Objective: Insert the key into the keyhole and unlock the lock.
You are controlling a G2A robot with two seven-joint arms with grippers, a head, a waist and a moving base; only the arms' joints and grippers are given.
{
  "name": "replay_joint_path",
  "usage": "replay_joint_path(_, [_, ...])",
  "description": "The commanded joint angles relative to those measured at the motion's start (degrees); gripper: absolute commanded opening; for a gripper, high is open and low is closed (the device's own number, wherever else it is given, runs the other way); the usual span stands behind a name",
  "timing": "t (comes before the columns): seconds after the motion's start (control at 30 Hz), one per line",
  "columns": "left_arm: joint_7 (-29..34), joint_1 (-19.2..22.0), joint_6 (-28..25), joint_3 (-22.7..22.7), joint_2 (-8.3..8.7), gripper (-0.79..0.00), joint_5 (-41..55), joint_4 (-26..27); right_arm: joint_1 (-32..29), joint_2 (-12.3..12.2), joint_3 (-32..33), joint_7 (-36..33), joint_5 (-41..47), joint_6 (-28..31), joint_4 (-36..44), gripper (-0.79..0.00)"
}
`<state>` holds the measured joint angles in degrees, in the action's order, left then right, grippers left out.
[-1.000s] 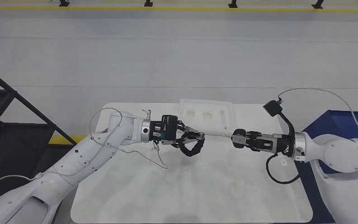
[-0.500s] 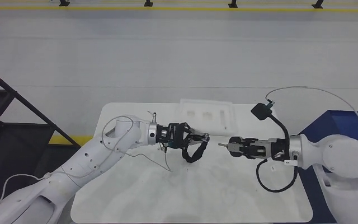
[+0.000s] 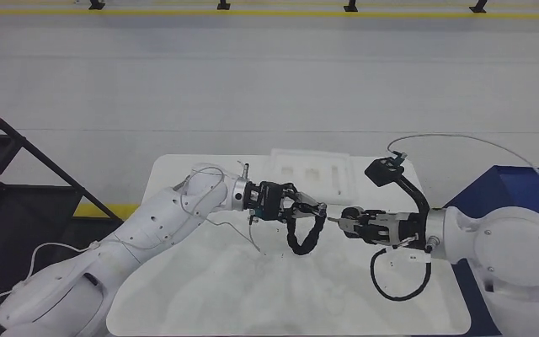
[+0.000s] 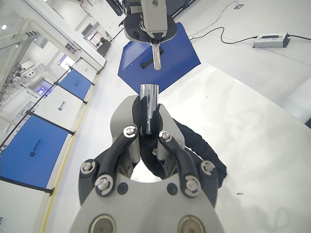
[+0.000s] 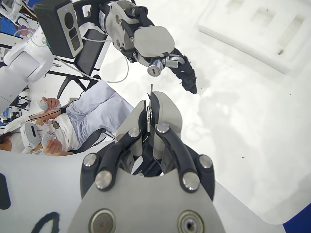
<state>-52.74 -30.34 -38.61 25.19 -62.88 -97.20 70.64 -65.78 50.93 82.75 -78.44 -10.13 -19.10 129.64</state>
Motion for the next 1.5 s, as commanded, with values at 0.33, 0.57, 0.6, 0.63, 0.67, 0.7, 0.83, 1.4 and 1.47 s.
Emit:
replay_joint_path(0.33, [-4.1, 1.5, -1.9, -1.4, -2.82, -0.785, -1.5, -4.9, 2.9, -0.8, -4.6, -2.5, -7.2, 5.0, 1.5, -0.785])
replay_joint_path(0.57, [-5.7, 1.9, -3.0, -1.6, -3.83, -0.785, -2.2, -6.5, 4.2, -1.0, -6.7, -2.3, -10.5, 6.2, 1.6, -0.785])
replay_joint_path(0.6, [-5.8, 1.9, -3.1, -1.6, -3.96, -0.785, -2.4, -6.7, 4.2, -1.0, -6.9, -2.2, -10.8, 6.1, 1.6, -0.785])
replay_joint_path(0.63, [-5.9, 1.9, -3.1, -1.6, -4.09, -0.785, -2.6, -6.9, 4.3, -1.0, -7.0, -2.0, -10.9, 6.0, 1.6, -0.785])
replay_joint_path(0.67, [-6.0, 1.9, -3.1, -1.6, -4.21, -0.785, -2.7, -7.0, 4.3, -1.1, -7.0, -1.8, -11.0, 5.8, 1.6, -0.785])
replay_joint_path(0.7, [-6.1, 2.0, -3.2, -1.6, -4.33, -0.785, -2.8, -7.2, 4.3, -1.1, -7.0, -1.6, -11.1, 5.6, 1.7, -0.785])
replay_joint_path(0.83, [-6.3, 2.0, -3.5, -1.6, -4.75, -0.785, -3.1, -7.8, 4.1, -1.2, -6.6, -1.1, -11.0, 5.1, 2.0, -0.785])
replay_joint_path(1.4, [-7.5, 1.5, -3.9, -0.5, -5.61, -0.785, -4.5, -8.8, 3.6, -1.7, -6.8, -0.1, -10.9, 4.2, 1.9, -0.785])
replay_joint_path(1.47, [-7.6, 1.4, -4.0, -0.4, -5.65, -0.785, -4.7, -8.9, 3.6, -1.7, -7.0, 0.0, -10.9, 4.3, 1.8, -0.785])
